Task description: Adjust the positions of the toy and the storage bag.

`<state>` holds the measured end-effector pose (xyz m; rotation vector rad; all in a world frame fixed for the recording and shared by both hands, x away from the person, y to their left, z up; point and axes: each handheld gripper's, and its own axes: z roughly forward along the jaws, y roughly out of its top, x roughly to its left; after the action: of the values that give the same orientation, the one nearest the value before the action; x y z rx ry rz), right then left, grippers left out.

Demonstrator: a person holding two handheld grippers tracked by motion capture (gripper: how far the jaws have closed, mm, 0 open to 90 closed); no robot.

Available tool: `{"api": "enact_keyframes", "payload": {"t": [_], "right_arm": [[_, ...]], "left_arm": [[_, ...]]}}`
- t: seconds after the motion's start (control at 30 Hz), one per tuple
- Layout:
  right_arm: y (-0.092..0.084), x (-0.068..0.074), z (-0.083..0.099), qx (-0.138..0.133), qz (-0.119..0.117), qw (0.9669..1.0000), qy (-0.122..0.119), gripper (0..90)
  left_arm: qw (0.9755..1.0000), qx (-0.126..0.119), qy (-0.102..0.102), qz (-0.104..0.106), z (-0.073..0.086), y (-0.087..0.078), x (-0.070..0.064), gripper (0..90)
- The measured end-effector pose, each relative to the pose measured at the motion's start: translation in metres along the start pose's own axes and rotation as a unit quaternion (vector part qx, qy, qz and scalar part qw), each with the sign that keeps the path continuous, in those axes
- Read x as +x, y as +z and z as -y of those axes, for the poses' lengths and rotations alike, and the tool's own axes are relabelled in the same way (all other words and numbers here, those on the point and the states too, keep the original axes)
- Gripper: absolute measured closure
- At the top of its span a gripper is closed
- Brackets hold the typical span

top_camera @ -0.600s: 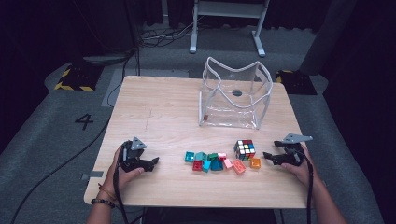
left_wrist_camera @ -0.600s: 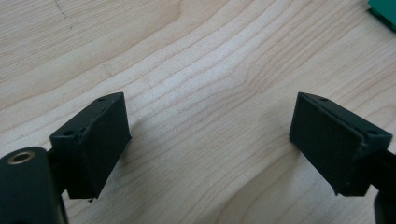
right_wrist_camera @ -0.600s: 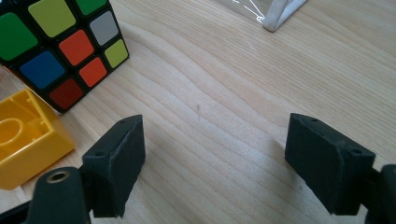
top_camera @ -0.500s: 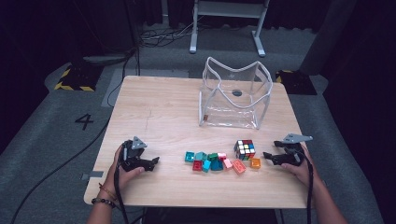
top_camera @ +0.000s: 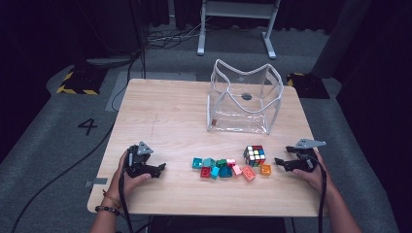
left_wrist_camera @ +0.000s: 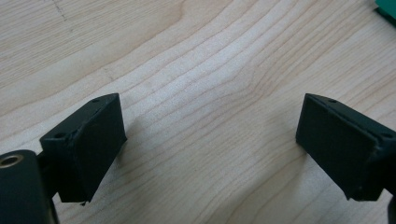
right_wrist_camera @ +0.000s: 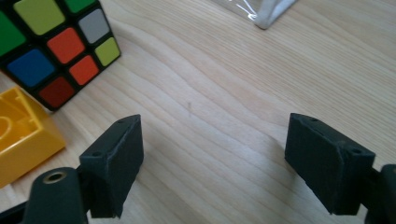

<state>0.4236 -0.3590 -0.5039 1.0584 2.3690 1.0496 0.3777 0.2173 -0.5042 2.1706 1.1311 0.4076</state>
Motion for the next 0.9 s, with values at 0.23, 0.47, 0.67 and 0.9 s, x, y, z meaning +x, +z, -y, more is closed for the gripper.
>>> {"api": "enact_keyframes", "payload": {"t": [0.23,0.47,0.67,0.9], "right_arm": [[-0.005,-0.012,-0.011,-0.033,0.016,0.9991,0.024,24.9],[-0.011,-0.018,-0.039,-0.066,0.030,0.9971,0.021,27.3],[-0.010,-0.021,-0.068,-0.087,0.037,0.9955,0.008,30.9],[-0.004,-0.016,-0.091,-0.100,0.049,0.9937,-0.008,35.3]], "left_arm": [[0.9999,-0.009,-0.010,-0.008,-0.012,0.007,0.002,20.8],[0.9984,-0.050,0.000,0.025,-0.052,0.019,-0.005,22.6],[0.9971,-0.058,0.031,0.037,-0.080,0.038,-0.018,23.7],[0.9943,-0.075,0.051,0.056,-0.123,0.061,-0.033,24.4]]}}
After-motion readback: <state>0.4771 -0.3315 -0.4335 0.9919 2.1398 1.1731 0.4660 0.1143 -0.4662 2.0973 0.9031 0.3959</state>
